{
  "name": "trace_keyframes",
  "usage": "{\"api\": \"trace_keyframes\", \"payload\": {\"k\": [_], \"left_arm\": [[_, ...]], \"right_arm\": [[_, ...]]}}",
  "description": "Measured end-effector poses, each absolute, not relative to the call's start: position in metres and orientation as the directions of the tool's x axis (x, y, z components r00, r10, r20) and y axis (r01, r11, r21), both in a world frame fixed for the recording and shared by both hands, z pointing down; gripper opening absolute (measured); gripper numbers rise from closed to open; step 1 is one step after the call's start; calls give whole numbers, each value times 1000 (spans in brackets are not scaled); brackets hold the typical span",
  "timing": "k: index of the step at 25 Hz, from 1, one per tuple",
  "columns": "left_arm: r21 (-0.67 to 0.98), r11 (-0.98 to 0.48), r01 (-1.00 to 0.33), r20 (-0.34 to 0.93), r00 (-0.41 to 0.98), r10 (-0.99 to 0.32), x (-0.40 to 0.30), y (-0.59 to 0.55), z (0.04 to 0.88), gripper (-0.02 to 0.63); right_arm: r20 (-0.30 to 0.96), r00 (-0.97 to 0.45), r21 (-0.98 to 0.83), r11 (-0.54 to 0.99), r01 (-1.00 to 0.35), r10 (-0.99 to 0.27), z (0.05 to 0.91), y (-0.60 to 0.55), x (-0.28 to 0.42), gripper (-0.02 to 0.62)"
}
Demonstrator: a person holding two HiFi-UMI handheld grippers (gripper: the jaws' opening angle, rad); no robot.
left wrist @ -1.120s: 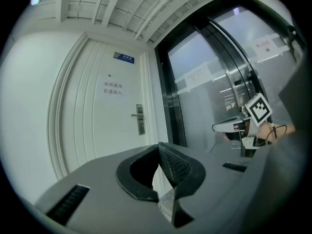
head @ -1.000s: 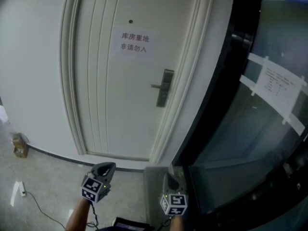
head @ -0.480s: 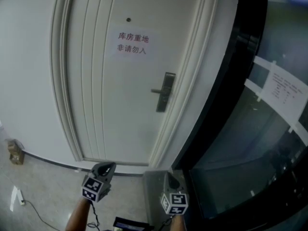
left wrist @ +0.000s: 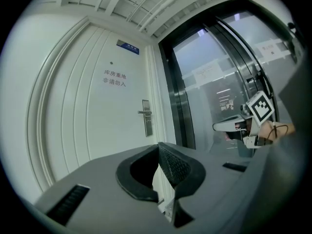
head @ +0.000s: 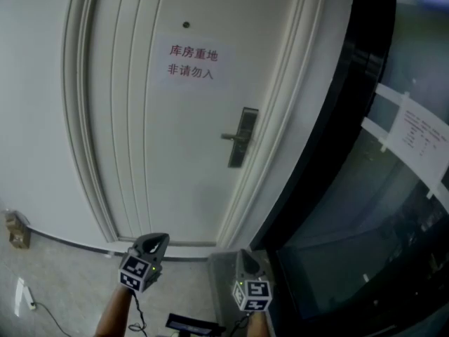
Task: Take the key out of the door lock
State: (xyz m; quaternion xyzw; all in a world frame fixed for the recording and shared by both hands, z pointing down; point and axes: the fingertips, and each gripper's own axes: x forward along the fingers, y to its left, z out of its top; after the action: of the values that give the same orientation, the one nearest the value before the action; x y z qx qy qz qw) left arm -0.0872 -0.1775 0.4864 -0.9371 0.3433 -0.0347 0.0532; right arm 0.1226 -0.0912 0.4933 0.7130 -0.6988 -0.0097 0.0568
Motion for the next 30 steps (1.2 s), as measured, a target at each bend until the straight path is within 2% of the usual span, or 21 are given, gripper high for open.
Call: {"api": "trace_keyframes", "payload": {"k": [12,30], "left_arm": [[-131,-782,-609,21,787,-616,-76,-208,479,8],[-119,-760,-639,45,761,-647,-45,-275,492,8]], "right_arm": [[70,50,110,-42,-993,-996,488,-118,127,12],[74,33,99,-25,-995,-997,495,-190,168,12]]}}
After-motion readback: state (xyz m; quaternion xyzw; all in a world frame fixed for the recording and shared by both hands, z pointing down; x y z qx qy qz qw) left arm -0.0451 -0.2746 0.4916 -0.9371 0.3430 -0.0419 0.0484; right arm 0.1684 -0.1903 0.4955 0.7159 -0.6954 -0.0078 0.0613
